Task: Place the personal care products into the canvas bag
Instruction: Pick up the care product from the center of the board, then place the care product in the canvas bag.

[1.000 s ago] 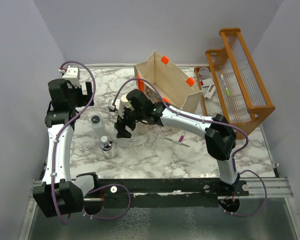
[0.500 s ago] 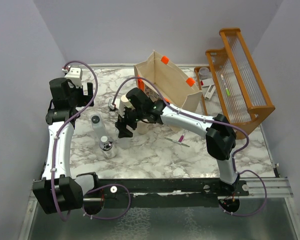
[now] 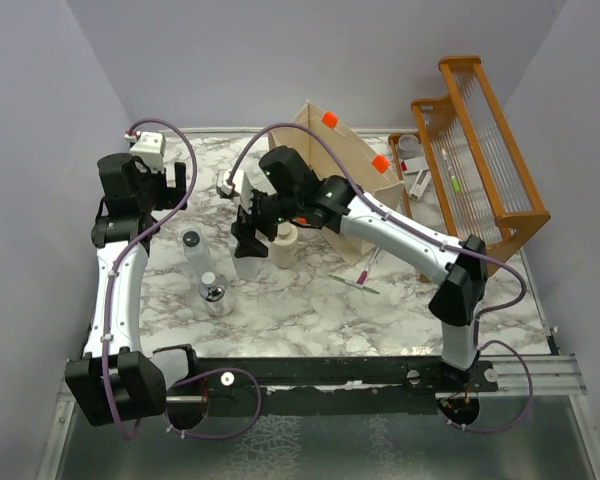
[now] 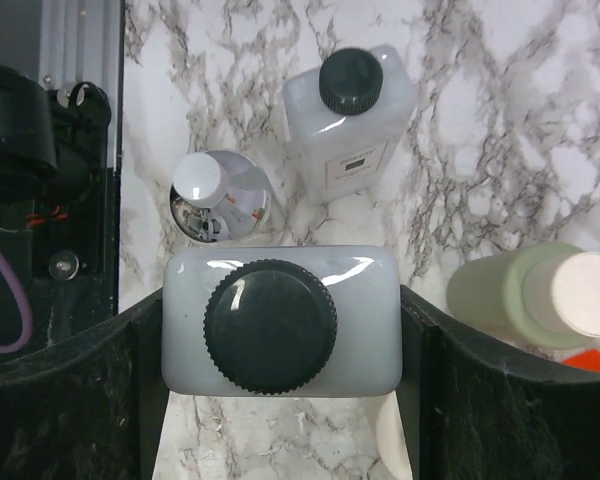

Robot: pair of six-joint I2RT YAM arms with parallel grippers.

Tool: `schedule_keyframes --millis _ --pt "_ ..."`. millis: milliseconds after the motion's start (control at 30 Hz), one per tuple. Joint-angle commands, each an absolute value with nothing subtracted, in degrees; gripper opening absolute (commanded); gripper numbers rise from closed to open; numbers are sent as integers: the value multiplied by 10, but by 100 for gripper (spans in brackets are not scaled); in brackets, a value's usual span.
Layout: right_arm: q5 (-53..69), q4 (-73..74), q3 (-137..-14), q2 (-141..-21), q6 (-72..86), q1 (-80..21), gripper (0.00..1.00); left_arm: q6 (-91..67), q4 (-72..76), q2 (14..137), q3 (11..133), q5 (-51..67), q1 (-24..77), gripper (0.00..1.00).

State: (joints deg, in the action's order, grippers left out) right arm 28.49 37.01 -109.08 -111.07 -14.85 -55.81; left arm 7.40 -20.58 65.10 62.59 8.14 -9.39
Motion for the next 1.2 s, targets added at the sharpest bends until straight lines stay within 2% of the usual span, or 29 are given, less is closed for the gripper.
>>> schedule_keyframes --millis 0,400,700,933,1167 --pt "266 361 -1169 -1039 -158 -559 1 77 -181 660 651 84 -98 99" --pt "199 403 -1286 -1010 -164 -516 1 63 -163 660 652 138 -95 99" --pt "197 390 -1340 -1016 -161 -408 1 61 -153 685 653 180 -75 99" --pt "211 377 -1367 -1043 -157 -322 1 63 -141 712 655 205 -35 99" --pt "223 362 -1368 -1083 -155 -284 1 81 -137 762 693 240 37 99"
